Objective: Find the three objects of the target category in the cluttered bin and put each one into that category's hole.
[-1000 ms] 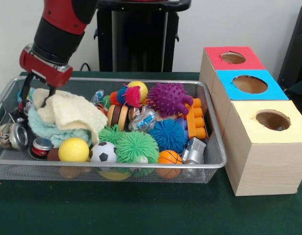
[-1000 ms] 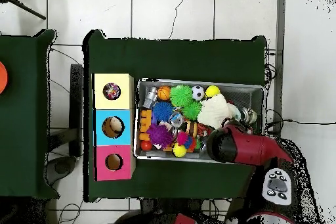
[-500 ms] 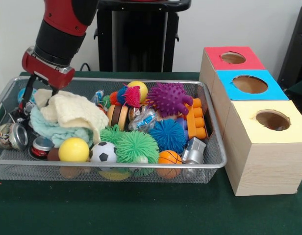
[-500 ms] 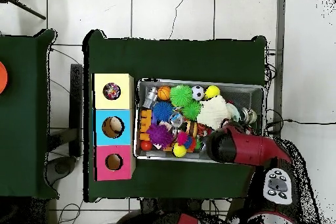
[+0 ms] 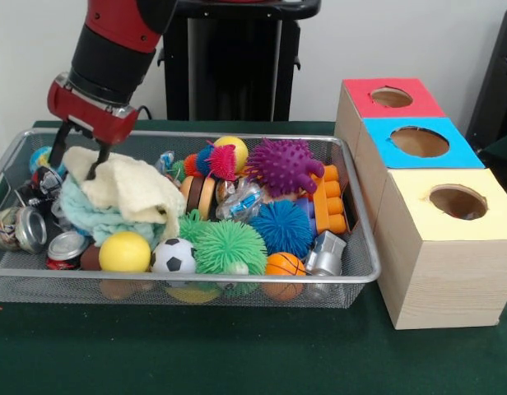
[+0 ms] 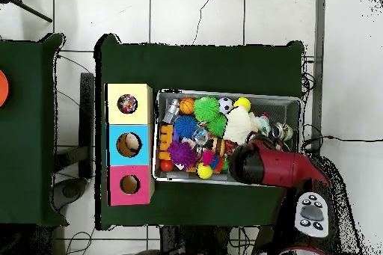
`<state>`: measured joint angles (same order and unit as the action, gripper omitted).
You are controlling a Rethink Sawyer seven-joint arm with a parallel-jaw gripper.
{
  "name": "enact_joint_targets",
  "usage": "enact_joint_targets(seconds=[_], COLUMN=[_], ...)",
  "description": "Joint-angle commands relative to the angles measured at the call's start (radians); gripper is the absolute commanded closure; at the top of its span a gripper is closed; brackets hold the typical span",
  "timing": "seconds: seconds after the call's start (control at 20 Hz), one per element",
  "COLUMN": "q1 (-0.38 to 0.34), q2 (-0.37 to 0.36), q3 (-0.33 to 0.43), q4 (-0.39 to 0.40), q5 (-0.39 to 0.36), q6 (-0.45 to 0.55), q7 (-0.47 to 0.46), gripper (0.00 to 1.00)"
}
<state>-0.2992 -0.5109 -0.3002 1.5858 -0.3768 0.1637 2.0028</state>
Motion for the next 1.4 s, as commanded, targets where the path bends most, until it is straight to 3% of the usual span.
enact_joint_targets(seconds=[0.05, 0.4, 0.9, 1.15, 1.4], q1=[0.029, 0.071, -0.017, -0.048, -0.064], q2=[-0.116, -0.153, -0.216, -0.182, -0.162], q3=[0.135, 0.099, 0.296, 0.388, 0.433], q4=[0.030, 0.004, 0.077, 0.120, 0.140], q5=[0.018, 0.022, 0.128, 0.147, 0.154], q6=[0.183, 0.238, 0.341, 0.280, 0.229], q7=[-0.025, 0.001, -0.035, -0.025, 0.010], gripper=[0.00, 0.00, 0.00, 0.00, 0.00])
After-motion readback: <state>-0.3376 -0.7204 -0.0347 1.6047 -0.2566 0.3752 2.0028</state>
